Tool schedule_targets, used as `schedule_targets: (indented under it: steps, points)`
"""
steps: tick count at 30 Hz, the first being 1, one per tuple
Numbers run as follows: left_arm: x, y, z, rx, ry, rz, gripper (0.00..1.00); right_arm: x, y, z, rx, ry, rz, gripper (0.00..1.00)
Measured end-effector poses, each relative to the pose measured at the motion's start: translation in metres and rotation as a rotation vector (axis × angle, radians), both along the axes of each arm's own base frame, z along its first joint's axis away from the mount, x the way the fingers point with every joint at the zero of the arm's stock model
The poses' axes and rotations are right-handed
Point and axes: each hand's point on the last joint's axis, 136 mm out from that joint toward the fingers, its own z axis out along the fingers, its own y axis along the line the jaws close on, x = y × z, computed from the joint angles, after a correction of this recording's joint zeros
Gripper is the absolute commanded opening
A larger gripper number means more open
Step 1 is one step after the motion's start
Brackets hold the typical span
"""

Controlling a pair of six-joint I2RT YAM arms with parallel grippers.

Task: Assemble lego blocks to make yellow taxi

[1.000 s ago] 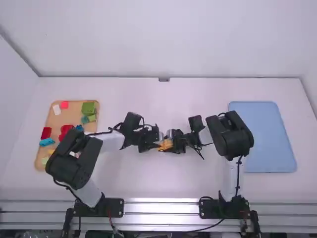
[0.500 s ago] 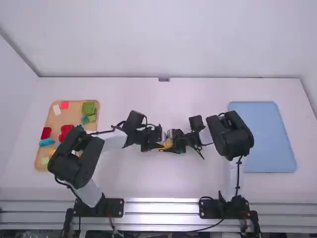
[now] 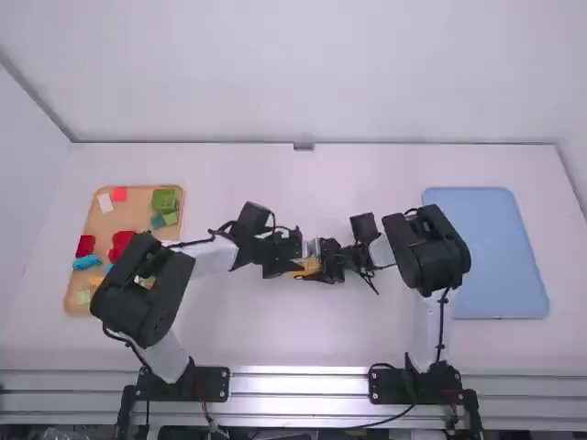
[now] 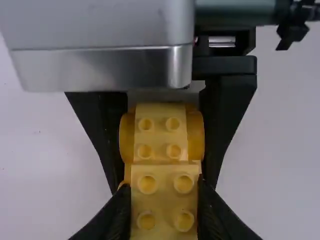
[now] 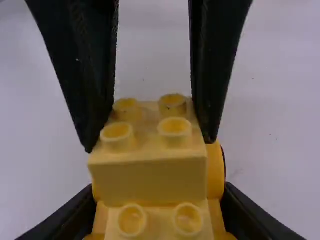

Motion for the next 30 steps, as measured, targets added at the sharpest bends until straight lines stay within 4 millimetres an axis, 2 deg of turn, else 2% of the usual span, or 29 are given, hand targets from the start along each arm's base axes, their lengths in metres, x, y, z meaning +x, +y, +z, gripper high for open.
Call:
schedule_targets:
  steps: [7,11,15,19,22,30]
  points:
    - [-0.0004,0.0008,-0.0007,0.015,0.01,0.003,0.11,-0.0002,0.0001,0.0,0.0,0.0,0.001,0.46]
    - [-0.0017,0.003,-0.0007,0.031,0.02,0.006,0.11,-0.0007,0.0008,0.0,0.0,-0.001,0.003,0.46]
    - [-0.0004,0.0061,-0.001,0.052,0.013,0.018,0.15,-0.0015,0.0016,0.0001,0.001,0.0,0.006,0.47]
    - [-0.0008,0.0085,-0.0034,0.068,0.013,0.02,0.12,-0.0013,0.0015,0.0,0.0,0.0,0.005,0.46]
    - [0.0009,0.0079,-0.0025,0.066,0.002,0.018,0.18,-0.0015,0.0016,0.0001,0.001,0.0,0.006,0.47]
    - [0.0046,0.0036,-0.0003,0.055,-0.026,0.013,0.2,-0.0009,0.0018,0.0002,0.001,-0.005,0.006,0.47]
